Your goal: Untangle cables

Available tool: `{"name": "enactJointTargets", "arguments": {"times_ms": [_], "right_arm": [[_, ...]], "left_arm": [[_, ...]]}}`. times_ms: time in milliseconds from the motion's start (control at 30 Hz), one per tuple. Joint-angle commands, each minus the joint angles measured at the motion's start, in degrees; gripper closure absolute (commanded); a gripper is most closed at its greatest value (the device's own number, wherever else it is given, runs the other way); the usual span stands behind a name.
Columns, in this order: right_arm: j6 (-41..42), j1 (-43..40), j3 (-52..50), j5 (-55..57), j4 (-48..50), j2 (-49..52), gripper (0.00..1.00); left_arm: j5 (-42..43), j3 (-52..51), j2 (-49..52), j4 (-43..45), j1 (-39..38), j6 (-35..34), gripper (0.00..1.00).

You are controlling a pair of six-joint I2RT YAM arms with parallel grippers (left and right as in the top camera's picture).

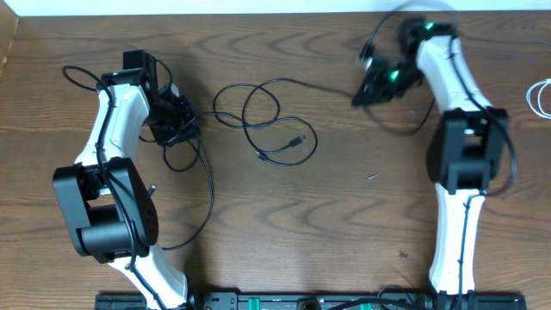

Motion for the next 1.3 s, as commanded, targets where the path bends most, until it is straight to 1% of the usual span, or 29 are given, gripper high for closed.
{"name": "enactJointTargets", "arguments": {"times_ms": [0,167,267,433,567,667,700,733,833,967,1067,1167,1267], "right_arm": [[10.64,-3.23,7.65,2.08,3.13,-15.61,0.99],[20.57,-10.05,12.17,2.08,8.96,-27.58,0.99],[24.13,-16.46,12.98,2.64,12.24,-34.69,0.99],[28.11,-29.09,12.98,3.52,13.99,-42.40,0.99],[29.77,-39.36,12.98,3.30,14.14,-45.33,0.99],[29.90,-45.81,12.98,3.39,14.27,-45.62,0.99],[29.90,-49.75,12.96,3.52,13.97,-44.96,0.99],[29.86,-50.60,12.96,3.02,13.55,-44.57,0.99],[26.27,-50.80,12.96,-0.33,10.14,-42.93,0.99],[18.93,-46.84,12.96,-1.81,4.11,-40.48,0.99],[14.21,-42.42,12.96,-1.68,0.00,-38.73,0.98],[11.65,-38.18,12.96,-0.15,-3.19,-37.38,0.96],[10.05,-33.46,12.94,1.97,-5.97,-35.85,0.93]], "left_arm": [[-0.57,-0.39,0.70,-0.11,-0.07,0.13,0.93],[-0.57,-0.39,0.70,-0.09,-0.07,0.13,0.92],[-0.57,-0.39,0.70,-0.11,-0.07,0.13,0.93],[-0.57,-0.39,0.70,-0.09,-0.09,0.13,0.93],[-0.57,-0.39,0.70,-0.09,-0.07,0.13,0.93],[-0.57,-0.39,0.70,-0.09,-0.09,0.13,0.92],[-0.57,-0.39,0.70,-0.09,-0.07,0.13,0.92],[-0.57,-0.39,0.70,-0.09,-0.09,0.13,0.92],[-0.57,-0.39,0.70,0.11,-0.07,0.13,0.93],[-0.57,-0.39,0.70,0.52,-0.07,0.28,0.93],[-0.55,-0.35,0.52,1.18,-0.07,4.94,0.93],[-0.55,-0.04,-0.70,1.18,-0.07,7.41,0.92],[-0.57,0.68,-3.69,1.20,-0.07,10.36,0.87]]}}
